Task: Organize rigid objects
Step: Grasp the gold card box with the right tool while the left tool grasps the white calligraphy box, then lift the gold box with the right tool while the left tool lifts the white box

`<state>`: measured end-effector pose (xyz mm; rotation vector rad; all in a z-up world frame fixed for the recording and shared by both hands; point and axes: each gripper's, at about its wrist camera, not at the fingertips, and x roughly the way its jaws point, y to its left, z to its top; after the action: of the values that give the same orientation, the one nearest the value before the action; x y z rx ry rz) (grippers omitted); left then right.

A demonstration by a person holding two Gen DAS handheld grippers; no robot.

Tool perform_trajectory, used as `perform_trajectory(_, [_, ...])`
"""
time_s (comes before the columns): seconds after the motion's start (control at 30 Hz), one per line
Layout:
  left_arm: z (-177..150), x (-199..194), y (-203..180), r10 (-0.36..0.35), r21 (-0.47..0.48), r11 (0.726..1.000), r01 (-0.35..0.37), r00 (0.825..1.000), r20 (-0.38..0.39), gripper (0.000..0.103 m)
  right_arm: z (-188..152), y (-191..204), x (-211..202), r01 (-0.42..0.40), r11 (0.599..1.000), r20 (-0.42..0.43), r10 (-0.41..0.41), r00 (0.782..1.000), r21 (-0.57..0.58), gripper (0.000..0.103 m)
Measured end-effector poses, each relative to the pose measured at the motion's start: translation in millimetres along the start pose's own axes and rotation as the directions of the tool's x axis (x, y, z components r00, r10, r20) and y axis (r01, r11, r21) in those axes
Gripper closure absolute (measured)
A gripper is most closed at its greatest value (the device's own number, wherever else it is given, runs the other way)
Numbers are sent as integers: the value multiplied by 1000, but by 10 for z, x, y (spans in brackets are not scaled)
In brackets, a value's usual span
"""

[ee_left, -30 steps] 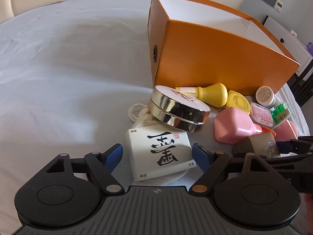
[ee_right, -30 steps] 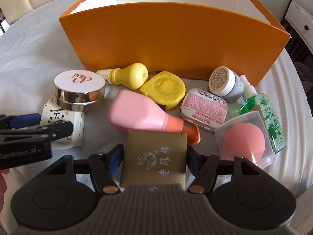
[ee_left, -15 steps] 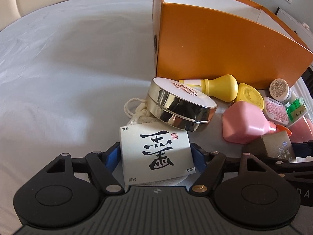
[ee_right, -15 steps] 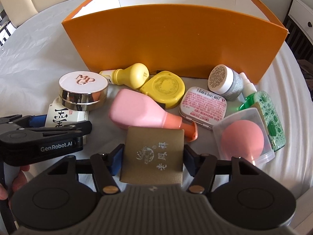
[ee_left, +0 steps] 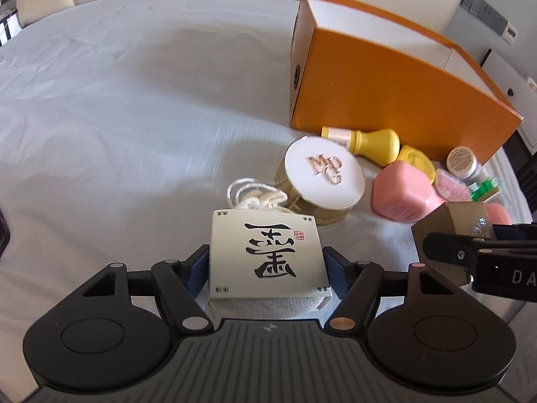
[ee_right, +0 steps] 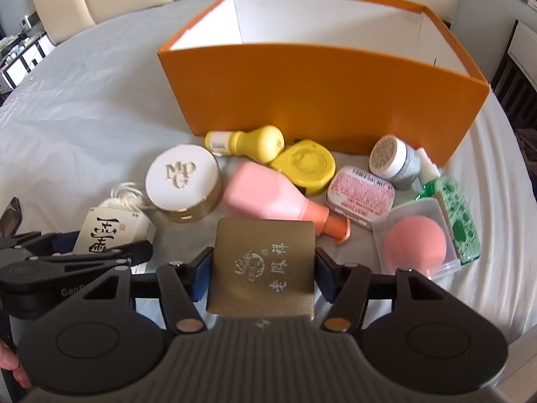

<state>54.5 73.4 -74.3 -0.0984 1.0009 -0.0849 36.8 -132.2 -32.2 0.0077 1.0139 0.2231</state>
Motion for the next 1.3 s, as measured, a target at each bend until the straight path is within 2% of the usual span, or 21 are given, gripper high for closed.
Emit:
perform_trajectory(0.23, [234, -382, -82, -45, -8, 999, 46, 992, 118, 29, 204, -65, -276, 4, 1000, 104, -1, 995, -23, 42])
perform_trajectory(0.27, [294, -423, -100, -32, -7, 999, 33, 989, 144, 53, 252, -74, -320, 8, 1000, 122, -4, 993, -27, 42])
perform_trajectory(0.3, [364, -454, -110, -40, 2, 999, 41, 986, 160, 69, 313, -87, -356, 11, 999, 138, -7, 990, -32, 42])
perform_trajectory(0.33, [440, -474, -100, -75, -7, 997, 77, 985, 156, 72, 373, -96, -391, 12, 999, 153, -6, 988, -36, 42])
perform_trajectory(0.37, [515, -496, -107, -106, -6, 994, 108, 981, 161, 89, 438, -107, -423, 10, 999, 167, -3, 986, -37, 42])
perform_trajectory(0.4, [576, -517, -138, -106, 15, 994, 105, 979, 173, 95, 501, -115, -447, 7, 999, 179, 0, 984, -38, 42])
perform_trajectory(0.47, [682, -559, -206, -86, 57, 996, 75, 976, 202, 94, 612, -108, -465, 6, 999, 195, 4, 981, -50, 42])
perform_trajectory(0.63, [760, -453, -107, -141, 49, 990, 135, 978, 151, 92, 668, -81, -365, -3, 998, 179, 15, 984, -70, 42])
perform_trajectory(0.7, [744, -377, -15, -176, 32, 984, 174, 978, 110, 72, 638, -109, -290, -13, 999, 152, 20, 988, -51, 42])
perform_trajectory(0.8, [623, -342, 75, -222, -4, 975, 222, 973, 69, 50, 523, -169, -135, -38, 999, 96, 38, 995, -1, 42])
perform_trajectory(0.87, [527, -279, 81, -225, -8, 974, 226, 974, 26, 39, 425, -207, -43, -56, 998, 56, 54, 997, 35, 42])
perform_trajectory(0.9, [478, -242, 85, -215, -22, 976, 215, 977, 7, 32, 373, -218, -5, -66, 997, 40, 64, 997, 47, 42])
perform_trajectory(0.97, [346, -172, 122, -182, -74, 981, 180, 983, -21, 25, 268, -223, 56, -85, 994, 19, 84, 996, 63, 42])
perform_trajectory(1.13, [55, 107, 240, -153, -179, 975, 130, 981, -122, 27, 91, -189, 180, -123, 989, -26, 125, 992, 83, 42])
perform_trajectory(1.23, [-49, 237, 320, -212, -252, 951, 178, 971, -114, 28, 37, -160, 227, -122, 989, -31, 125, 992, 79, 42])
perform_trajectory(1.3, [-59, 281, 322, -234, -268, 942, 200, 967, -101, 28, 41, -158, 244, -127, 989, -35, 130, 991, 80, 42])
